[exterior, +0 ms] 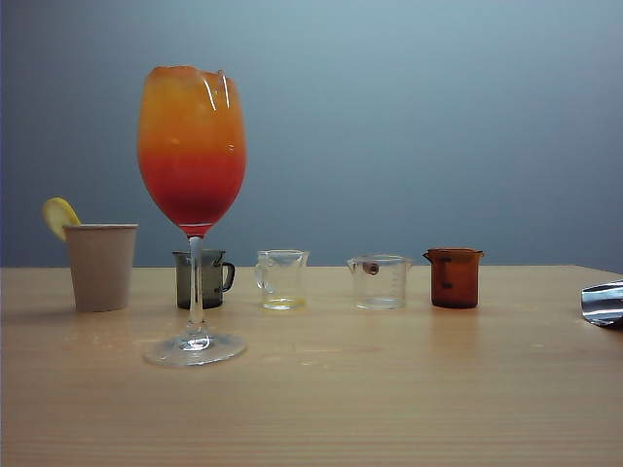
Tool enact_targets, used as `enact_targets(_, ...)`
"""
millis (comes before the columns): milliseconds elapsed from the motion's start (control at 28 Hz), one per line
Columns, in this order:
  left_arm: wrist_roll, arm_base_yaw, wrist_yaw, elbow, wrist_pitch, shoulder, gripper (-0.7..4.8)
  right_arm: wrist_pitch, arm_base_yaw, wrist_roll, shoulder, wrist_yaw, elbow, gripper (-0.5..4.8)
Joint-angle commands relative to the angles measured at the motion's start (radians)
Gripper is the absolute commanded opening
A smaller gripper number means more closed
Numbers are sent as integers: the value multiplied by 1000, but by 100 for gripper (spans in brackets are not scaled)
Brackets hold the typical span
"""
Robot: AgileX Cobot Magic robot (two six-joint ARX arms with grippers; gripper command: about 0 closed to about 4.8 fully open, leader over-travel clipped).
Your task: Pick up the lemon slice from the paper cup on the left and carefully insert it into the rim of the goblet.
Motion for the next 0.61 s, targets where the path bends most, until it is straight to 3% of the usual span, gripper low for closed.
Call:
enact_targets(36,4,1,-23,3,-24,0,-5,8,-1,-2,2,0,-4,-5)
enact_targets(392,-8,1,-46,40,-21,0,-5,11,0,-2,2,0,31,-5)
enact_targets(499,-64,1,-89,122,-117,11,-5,-39,0,-3,3,1,103,-5)
enact_targets(606,-66,1,-94,192,-124,45,-5,-90,0,-3,14,0,179,-5)
